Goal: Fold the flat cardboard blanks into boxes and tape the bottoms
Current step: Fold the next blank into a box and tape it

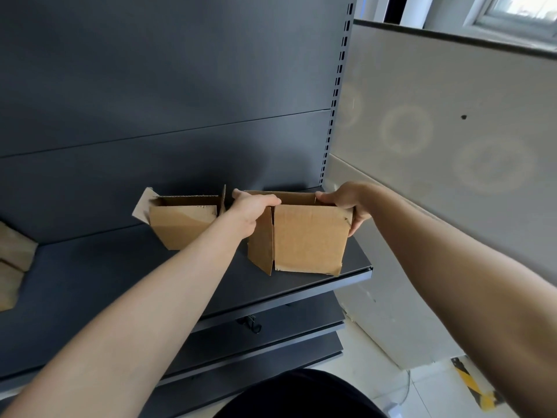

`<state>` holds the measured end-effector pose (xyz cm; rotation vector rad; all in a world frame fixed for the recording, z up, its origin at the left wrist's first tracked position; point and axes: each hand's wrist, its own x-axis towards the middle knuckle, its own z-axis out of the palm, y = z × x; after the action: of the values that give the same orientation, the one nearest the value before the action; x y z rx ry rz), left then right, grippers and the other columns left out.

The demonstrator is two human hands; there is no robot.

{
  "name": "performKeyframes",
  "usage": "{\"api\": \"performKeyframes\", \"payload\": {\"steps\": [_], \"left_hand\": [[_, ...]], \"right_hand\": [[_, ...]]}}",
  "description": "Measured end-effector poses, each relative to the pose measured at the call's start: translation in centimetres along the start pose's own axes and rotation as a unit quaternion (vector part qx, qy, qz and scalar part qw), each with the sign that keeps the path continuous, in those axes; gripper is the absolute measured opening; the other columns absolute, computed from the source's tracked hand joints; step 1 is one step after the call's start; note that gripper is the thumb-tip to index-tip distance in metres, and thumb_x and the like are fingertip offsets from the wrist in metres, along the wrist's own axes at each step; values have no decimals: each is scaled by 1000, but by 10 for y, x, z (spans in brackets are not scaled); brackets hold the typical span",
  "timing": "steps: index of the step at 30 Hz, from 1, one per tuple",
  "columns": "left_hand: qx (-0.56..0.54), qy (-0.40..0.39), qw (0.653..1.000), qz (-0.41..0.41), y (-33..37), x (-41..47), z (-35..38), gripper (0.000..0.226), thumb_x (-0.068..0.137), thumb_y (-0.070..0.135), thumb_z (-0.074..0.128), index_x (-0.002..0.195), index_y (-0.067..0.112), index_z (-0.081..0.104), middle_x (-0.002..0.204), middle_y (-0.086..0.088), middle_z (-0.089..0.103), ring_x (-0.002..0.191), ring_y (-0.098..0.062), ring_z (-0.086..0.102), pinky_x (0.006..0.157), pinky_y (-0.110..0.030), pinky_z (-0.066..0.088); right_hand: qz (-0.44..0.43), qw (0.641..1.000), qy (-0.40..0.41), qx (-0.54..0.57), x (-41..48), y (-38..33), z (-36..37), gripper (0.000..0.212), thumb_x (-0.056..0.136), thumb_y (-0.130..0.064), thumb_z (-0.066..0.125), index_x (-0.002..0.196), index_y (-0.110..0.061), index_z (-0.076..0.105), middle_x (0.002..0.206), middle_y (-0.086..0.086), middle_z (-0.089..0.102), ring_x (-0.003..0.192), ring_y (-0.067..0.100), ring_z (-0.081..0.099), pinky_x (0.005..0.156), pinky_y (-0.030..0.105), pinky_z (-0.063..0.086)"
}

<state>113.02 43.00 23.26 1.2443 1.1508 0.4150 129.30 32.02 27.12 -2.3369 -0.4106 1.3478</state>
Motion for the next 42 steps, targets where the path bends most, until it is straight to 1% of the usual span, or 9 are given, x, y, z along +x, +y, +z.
{"api": "performKeyframes", "payload": {"steps": [5, 9, 13, 15, 18, 22, 27, 31, 42], "left_hand": [[19, -92, 995, 15, -6, -9, -9, 58, 80, -5, 62, 133, 5, 40, 126, -17, 51, 113, -28, 53, 93, -35, 48], [18, -94, 995, 17, -13, -3, -14, 80, 82, -5, 60, 149, 10, 21, 136, -18, 45, 123, -31, 48, 105, -42, 43], [3, -92, 996, 6, -18, -2, -18, 88, 83, -3, 61, 153, 16, 11, 138, -17, 44, 122, -31, 50, 97, -37, 47], [14, -106, 994, 0, -19, -1, -18, 97, 82, -3, 61, 154, 22, 1, 146, -15, 35, 131, -32, 41, 108, -42, 39], [29, -131, 991, -8, -21, -2, -21, 109, 72, 0, 63, 153, 30, -5, 154, -13, 22, 137, -33, 30, 114, -47, 30], [6, -145, 989, 11, -24, -5, -23, 101, 84, -5, 59, 152, 28, -6, 155, -11, 21, 138, -31, 31, 115, -46, 28], [-41, -65, 996, 44, -27, -9, -24, 66, 82, -1, 66, 131, 23, 30, 128, -12, 46, 117, -29, 50, 103, -47, 44], [-50, -71, 996, 32, -26, -12, -25, 46, 85, 2, 64, 120, 18, 37, 117, -12, 50, 112, -30, 52, 100, -46, 45], [-18, -168, 985, 21, -28, -10, -35, 38, 87, 6, 63, 110, 31, 46, 130, -11, 42, 125, -34, 41, 108, -60, 30]], "right_hand": [[-37, 997, 42, 47, 6, -9, 8, 62, 98, -53, 37, 136, -5, 39, 132, 25, 49, 104, 46, 60, 59, 49, 58], [-49, 997, 12, 60, 7, -12, 16, 68, 90, -59, 50, 135, -9, 42, 133, 20, 50, 108, 45, 59, 66, 53, 58], [-49, 997, 11, 54, 9, -10, 20, 67, 90, -56, 53, 135, -8, 41, 134, 20, 50, 109, 43, 59, 81, 55, 55], [-51, 997, 29, 50, 10, -12, 24, 69, 92, -54, 49, 141, -8, 35, 144, 20, 40, 118, 46, 52, 84, 56, 54], [-50, 997, 52, 41, 10, -15, 28, 71, 94, -56, 44, 144, -8, 31, 146, 20, 37, 118, 49, 50, 80, 56, 55], [-47, 996, 59, 36, 11, -16, 30, 72, 93, -58, 42, 145, -9, 31, 146, 20, 35, 118, 50, 50, 75, 56, 56], [-50, 996, 61, 30, 9, -16, 30, 69, 95, -56, 41, 145, -9, 32, 147, 20, 34, 119, 49, 48, 54, 48, 54], [-50, 996, 67, 22, 11, -17, 31, 69, 94, -57, 41, 146, -11, 31, 148, 19, 32, 117, 50, 48, 50, 47, 54], [-56, 997, 46, 29, 12, -14, 30, 65, 96, -57, 36, 143, -12, 35, 144, 20, 38, 113, 49, 53, 58, 48, 58]]}}
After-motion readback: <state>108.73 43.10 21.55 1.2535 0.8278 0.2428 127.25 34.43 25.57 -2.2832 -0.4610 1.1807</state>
